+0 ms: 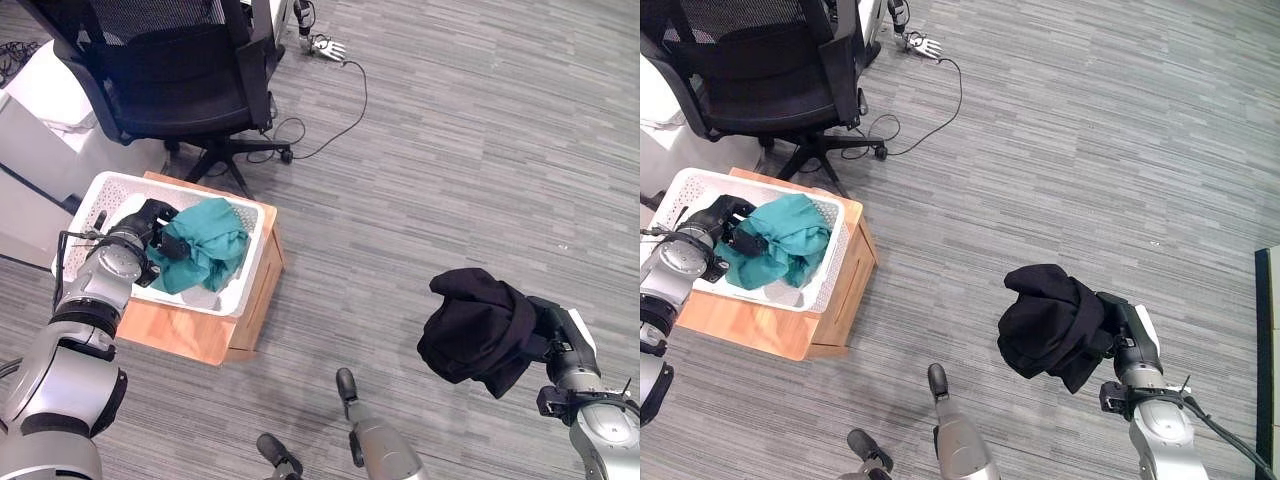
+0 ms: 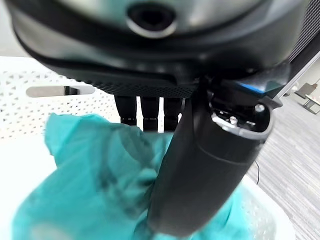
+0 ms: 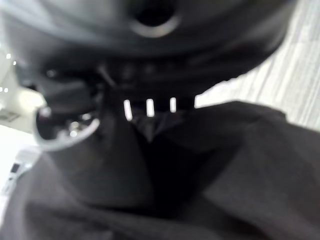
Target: Pick up bed clothes into laundry basket.
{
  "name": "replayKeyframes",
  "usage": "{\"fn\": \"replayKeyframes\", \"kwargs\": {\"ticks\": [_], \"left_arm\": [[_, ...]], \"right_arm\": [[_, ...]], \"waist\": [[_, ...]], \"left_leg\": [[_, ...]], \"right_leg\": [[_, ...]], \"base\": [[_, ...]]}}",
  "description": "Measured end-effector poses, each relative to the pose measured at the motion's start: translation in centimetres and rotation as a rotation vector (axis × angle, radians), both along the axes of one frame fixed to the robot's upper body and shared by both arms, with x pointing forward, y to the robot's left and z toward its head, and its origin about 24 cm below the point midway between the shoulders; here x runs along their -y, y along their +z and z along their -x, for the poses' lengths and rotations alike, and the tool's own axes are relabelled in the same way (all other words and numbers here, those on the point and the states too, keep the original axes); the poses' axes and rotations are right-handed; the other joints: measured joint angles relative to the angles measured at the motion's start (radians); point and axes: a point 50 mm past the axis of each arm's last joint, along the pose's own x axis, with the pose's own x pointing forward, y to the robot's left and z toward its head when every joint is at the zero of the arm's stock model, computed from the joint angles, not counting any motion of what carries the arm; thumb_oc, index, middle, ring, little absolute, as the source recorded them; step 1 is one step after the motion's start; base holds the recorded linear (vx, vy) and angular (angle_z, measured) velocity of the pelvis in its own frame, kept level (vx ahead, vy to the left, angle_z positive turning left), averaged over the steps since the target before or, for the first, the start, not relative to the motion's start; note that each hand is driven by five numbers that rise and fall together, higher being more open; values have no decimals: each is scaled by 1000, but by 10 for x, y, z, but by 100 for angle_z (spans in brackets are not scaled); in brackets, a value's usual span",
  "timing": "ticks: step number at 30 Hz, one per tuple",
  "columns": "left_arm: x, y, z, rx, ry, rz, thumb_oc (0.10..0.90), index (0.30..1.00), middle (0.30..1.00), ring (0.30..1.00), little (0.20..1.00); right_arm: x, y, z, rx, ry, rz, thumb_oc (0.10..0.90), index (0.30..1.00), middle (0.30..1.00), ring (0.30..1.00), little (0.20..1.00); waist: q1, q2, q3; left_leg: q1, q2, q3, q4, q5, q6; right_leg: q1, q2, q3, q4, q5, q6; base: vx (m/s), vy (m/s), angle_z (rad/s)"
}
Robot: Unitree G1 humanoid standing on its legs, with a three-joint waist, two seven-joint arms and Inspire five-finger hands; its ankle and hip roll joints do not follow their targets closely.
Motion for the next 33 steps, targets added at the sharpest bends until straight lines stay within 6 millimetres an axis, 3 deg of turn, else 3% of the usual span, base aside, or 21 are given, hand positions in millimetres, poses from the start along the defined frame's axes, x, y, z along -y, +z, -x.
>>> {"fn": "replayKeyframes", "kwargs": {"ticks": [5, 6, 8, 11, 14, 17, 18, 21, 22, 23, 24, 25, 26, 28, 30, 31, 33], "left_arm": [[8, 25, -4, 93, -51, -28, 800, 900, 900, 900, 900], [16, 42, -5, 157, -100, -37, 800, 900, 900, 900, 900], [21, 50, -5, 195, -123, -50, 800, 900, 900, 900, 900], [33, 83, 1, 323, -203, -83, 800, 900, 900, 900, 900], [45, 107, 21, 521, -284, -2, 800, 900, 900, 900, 900], [42, 108, 56, 700, -323, 114, 800, 900, 900, 900, 900], [34, 95, 84, 765, -328, 185, 800, 900, 900, 900, 900], [16, 60, 112, 762, -233, 299, 800, 900, 900, 900, 900], [5, 23, 129, 728, -123, 412, 800, 900, 900, 900, 900], [3, 2, 133, 691, -66, 473, 800, 900, 900, 900, 900], [-6, -31, 144, 585, 26, 540, 800, 900, 900, 900, 900], [-10, -47, 152, 536, 75, 563, 800, 900, 900, 900, 900], [-16, -85, 172, 456, 204, 664, 800, 900, 900, 900, 900], [-22, -133, 190, 410, 436, 864, 800, 900, 900, 900, 900], [-23, -170, 217, 317, 588, 936, 800, 900, 900, 900, 900], [-13, -227, 251, 255, 881, 1102, 800, 900, 900, 900, 900], [1, -266, 297, 3, 1051, 1094, 800, 900, 900, 900, 900]], "right_arm": [[1, -1, 1, -4, -4, 1, 400, 300, 300, 300, 300], [2, -3, 4, -14, -8, 2, 400, 300, 300, 300, 300], [1, -3, 4, -17, -6, 2, 400, 300, 300, 300, 300], [2, -1, 1, -5, -6, 4, 400, 300, 300, 300, 300], [5, 1, 2, -8, -9, 19, 400, 300, 300, 300, 300], [14, 12, 0, -8, 2, 94, 400, 300, 300, 300, 300], [32, 30, 0, -14, -14, 196, 400, 300, 300, 300, 300], [69, 77, -3, -7, -68, 395, 400, 300, 300, 300, 300], [90, 113, -4, 4, -117, 519, 400, 300, 300, 300, 300], [101, 129, -4, -8, -147, 583, 400, 300, 300, 300, 300], [115, 151, -5, 3, -210, 637, 400, 300, 300, 300, 300], [120, 162, -4, 14, -235, 660, 400, 300, 300, 300, 300], [122, 180, -7, 63, -262, 679, 400, 300, 300, 300, 300], [121, 204, -17, 91, -260, 733, 400, 300, 300, 300, 300], [113, 217, -28, 152, -238, 731, 400, 300, 300, 300, 300], [89, 249, -53, 163, -145, 854, 400, 300, 300, 300, 300], [61, 269, -76, 225, -55, 913, 400, 300, 300, 300, 300]], "waist": [[26, 14, 8], [37, 17, 10], [52, 18, 10], [71, 20, 13], [96, 21, 15], [107, 21, 15], [119, 21, 13], [155, 25, -2], [168, 31, -13], [168, 36, -36], [196, 19, -68], [201, 17, -87], [230, -13, -98], [237, -21, -121], [279, -60, -134], [281, -56, -156], [303, -83, -162]], "left_leg": [[1, 0, -2, 0, 0, 0], [4, 0, -6, -4, 6, 1], [15, 1, -11, -2, 5, 0], [22, -1, -20, 0, 8, 0], [44, -1, -45, -2, 6, 0], [64, -2, -55, -5, 3, 0], [84, -1, -62, -4, 0, 0], [105, -3, -61, -5, -14, 11], [104, -7, -77, -5, -17, 14], [109, -11, -88, -5, -16, 15], [100, -17, -99, -3, -16, 15], [104, -17, -103, 1, -15, 16], [99, -15, -122, 0, -14, 17], [116, -19, -137, 1, -12, 19], [107, -18, -154, 0, -12, 20], [119, -22, -163, 3, -15, 21], [125, -25, -172, 2, -14, 23]], "right_leg": [[2, -5, -2, 0, 1, -2], [10, -7, -10, 0, 2, -4], [24, -7, -14, 0, 2, -3], [43, -13, -38, 0, 2, -3], [74, -11, -57, 0, -2, 1], [98, -14, -63, 0, -8, 5], [126, -15, -69, 0, -15, 13], [142, -23, -69, -1, -28, 29], [160, -36, -84, 0, -31, 33], [162, -37, -87, -1, -31, 33], [163, -37, -105, -1, -32, 34], [163, -36, -106, -1, -32, 34], [173, -37, -124, -1, -36, 36], [196, -42, -137, -1, -40, 41], [202, -43, -151, -1, -45, 45], [212, -51, -150, -2, -48, 51], [225, -52, -170, -1, -49, 52]], "base": [[-21, -18, 2], [22, -11, 12], [-25, -22, 14], [22, -5, 18], [42, -17, 17], [35, -7, 9], [21, 2, 10], [18, -9, 7], [0, -21, 26], [-3, -34, 37], [-20, -37, 27], [-14, -56, 33], [-13, -40, 24], [-25, -40, 35], [-23, -31, 22], [-6, -22, 22], [-2, -26, 17]]}}
